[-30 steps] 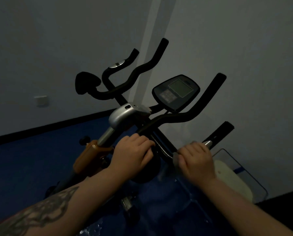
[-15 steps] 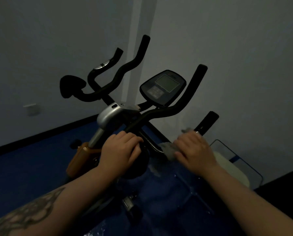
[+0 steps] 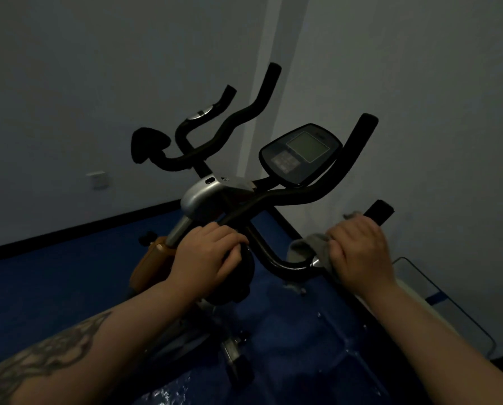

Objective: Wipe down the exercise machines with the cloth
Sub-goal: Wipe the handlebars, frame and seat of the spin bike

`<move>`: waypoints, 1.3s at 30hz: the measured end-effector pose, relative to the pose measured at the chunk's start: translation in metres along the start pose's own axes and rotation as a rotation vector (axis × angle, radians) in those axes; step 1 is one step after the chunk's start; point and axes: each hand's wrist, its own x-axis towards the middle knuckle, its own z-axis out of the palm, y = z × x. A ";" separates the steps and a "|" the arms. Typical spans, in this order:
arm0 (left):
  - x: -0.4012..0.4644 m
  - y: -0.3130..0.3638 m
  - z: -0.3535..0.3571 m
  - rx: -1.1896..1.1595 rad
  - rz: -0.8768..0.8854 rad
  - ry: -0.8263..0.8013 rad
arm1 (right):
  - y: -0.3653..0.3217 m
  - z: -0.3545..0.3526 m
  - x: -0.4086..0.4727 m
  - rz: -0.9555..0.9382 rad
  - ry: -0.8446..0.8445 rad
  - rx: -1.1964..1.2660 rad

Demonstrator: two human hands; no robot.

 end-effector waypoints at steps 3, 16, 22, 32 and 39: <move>0.000 0.000 0.000 -0.011 -0.009 0.018 | -0.046 0.018 -0.011 0.188 0.093 0.067; 0.001 0.004 0.000 -0.002 -0.029 0.077 | -0.047 0.016 -0.019 0.134 0.078 0.044; 0.000 0.005 -0.001 0.005 -0.025 0.058 | -0.072 0.008 -0.031 -0.035 -0.122 -0.027; 0.001 0.003 0.000 -0.001 -0.017 0.058 | -0.104 0.019 0.016 -0.109 -0.497 -0.264; -0.001 0.003 0.001 0.011 -0.020 0.044 | -0.097 -0.004 0.028 -0.337 -0.794 -0.303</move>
